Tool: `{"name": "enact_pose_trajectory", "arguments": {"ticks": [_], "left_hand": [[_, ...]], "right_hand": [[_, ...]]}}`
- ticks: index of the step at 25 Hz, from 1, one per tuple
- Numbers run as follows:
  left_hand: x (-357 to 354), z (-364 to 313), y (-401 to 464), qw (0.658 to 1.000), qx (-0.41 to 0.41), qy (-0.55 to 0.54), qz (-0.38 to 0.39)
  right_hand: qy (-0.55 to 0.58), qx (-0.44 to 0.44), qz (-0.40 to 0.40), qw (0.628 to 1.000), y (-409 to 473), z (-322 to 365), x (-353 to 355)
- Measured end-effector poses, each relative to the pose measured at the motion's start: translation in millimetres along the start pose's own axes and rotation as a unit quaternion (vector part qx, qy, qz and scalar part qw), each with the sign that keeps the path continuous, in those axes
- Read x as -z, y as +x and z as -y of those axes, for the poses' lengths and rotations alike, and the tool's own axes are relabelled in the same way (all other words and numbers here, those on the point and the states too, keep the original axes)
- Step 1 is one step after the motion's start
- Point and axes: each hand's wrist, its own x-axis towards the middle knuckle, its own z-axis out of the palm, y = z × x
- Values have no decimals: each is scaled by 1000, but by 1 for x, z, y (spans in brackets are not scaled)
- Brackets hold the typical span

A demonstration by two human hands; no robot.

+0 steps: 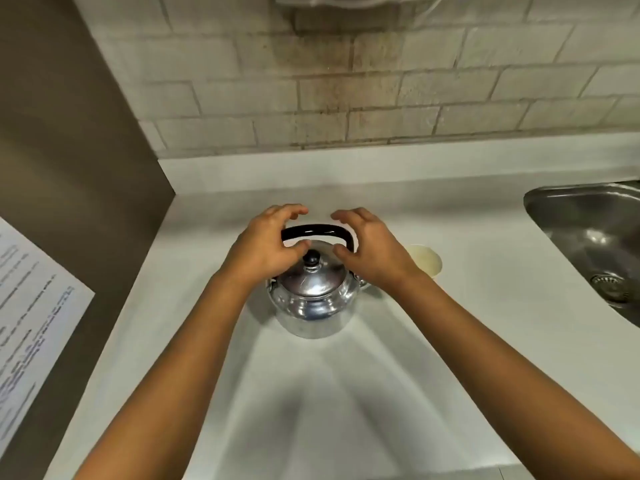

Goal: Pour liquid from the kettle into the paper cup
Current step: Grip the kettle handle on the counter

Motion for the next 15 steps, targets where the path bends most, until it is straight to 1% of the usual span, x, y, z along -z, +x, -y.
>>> {"name": "enact_pose_trajectory", "arguments": {"ticks": [4,7,10,13,15], "left_hand": [[-8,6,6,998,59,-28,17],[-13,9,12,996,71,-57,-3],[-14,13,17,987,100,-129,11],[-13,13,20,966,96,-236,49],[-13,12,21,959,99,-259,51]], "right_hand": [[18,-7,-20,1000,3,-3,-8],[50,-17,-21,998,2,-4,-15],[70,-21,-27,997,1,-3,-17],[83,-23,-25,996,1,-3,-16],[89,-26,-19,996,2,-5,-15]]}}
